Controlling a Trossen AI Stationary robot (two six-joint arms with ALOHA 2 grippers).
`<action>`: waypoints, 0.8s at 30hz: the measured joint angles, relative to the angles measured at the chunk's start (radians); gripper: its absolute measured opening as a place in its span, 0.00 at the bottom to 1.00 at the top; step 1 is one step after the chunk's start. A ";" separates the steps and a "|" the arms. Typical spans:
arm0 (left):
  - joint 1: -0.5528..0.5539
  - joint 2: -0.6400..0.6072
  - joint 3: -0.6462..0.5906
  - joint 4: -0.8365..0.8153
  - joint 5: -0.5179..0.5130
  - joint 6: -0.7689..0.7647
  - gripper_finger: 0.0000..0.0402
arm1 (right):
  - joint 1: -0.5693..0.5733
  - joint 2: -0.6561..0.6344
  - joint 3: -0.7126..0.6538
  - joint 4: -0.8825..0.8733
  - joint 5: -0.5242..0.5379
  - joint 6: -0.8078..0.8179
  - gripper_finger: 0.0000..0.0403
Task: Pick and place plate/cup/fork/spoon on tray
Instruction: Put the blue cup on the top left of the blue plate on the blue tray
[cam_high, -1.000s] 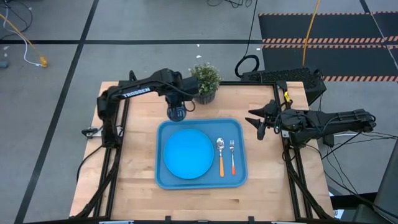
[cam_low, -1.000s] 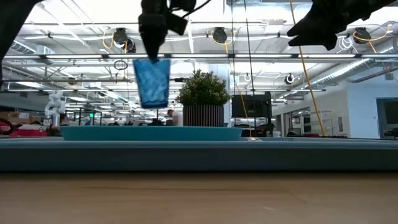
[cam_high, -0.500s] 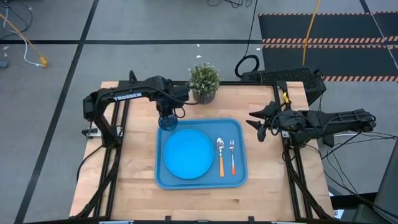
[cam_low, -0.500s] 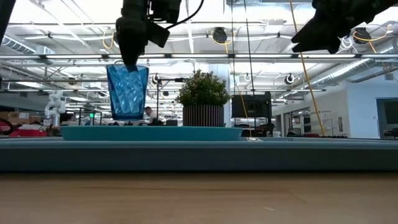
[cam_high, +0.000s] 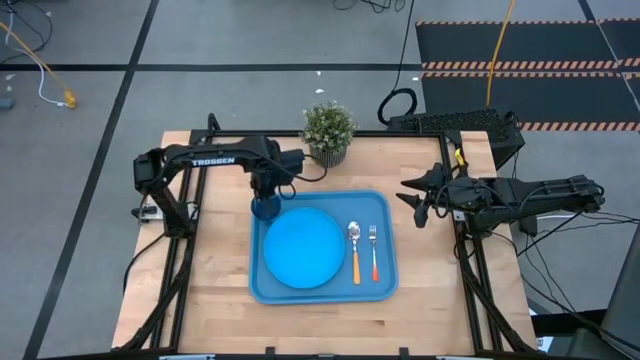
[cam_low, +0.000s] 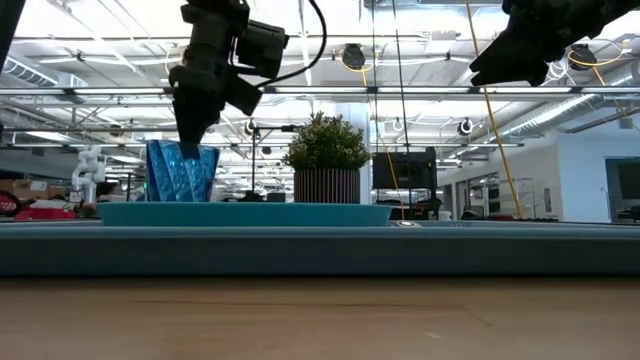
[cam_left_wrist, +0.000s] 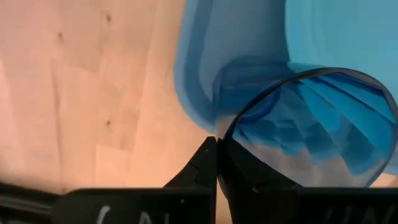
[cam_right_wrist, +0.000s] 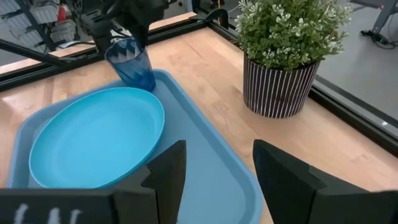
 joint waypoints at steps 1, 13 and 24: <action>0.000 -0.001 -0.004 0.008 0.005 0.006 0.02 | 0.000 0.000 0.000 0.000 0.000 0.001 0.45; 0.000 0.002 -0.011 0.017 -0.104 -0.015 0.13 | 0.000 0.000 0.000 0.000 0.001 0.016 0.45; -0.008 0.002 -0.011 0.004 -0.126 -0.038 0.15 | 0.000 0.000 0.000 0.000 0.001 0.016 0.45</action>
